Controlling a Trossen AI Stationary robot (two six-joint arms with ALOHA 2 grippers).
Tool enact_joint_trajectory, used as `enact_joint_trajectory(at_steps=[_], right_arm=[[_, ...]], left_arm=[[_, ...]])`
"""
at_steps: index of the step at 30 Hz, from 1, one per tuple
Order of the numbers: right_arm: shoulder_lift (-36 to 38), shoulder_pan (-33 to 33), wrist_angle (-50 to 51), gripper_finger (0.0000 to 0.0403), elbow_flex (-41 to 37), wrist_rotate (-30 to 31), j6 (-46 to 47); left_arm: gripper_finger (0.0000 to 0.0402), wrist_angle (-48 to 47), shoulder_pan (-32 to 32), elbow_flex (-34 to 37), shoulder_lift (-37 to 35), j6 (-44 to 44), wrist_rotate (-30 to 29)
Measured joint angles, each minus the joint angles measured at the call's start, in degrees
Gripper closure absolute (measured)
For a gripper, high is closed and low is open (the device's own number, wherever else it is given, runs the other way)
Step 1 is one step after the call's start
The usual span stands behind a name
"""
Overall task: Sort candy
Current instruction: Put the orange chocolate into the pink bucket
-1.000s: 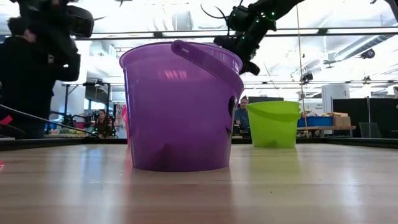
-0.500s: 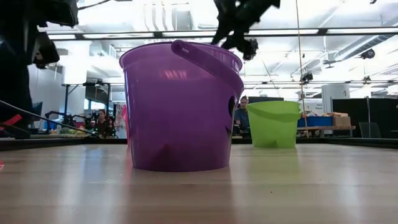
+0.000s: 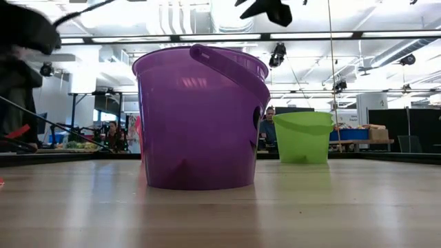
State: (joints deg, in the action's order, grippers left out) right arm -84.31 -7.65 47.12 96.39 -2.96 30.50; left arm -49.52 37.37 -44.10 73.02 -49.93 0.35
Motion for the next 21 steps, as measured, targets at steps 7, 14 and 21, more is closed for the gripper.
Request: enact_joint_trajectory(at_steps=[7, 14, 21], right_arm=[[-0.5, 5.69, 0.71, 0.028, -0.02, 4.38, 3.02], [-0.74, 9.72, 0.73, 0.028, -0.06, 6.62, 4.98], [-0.78, 15.02, 0.74, 0.028, -0.06, 6.62, 8.02]], left_arm=[[0.0221, 3.93, -0.01, 0.02, 9.51, 1.62, -2.64], [0.0246, 8.04, 0.06, -0.1, 15.35, 1.37, -2.72], [0.0315, 8.83, 1.0, -0.13, 16.06, 0.74, -5.71]])
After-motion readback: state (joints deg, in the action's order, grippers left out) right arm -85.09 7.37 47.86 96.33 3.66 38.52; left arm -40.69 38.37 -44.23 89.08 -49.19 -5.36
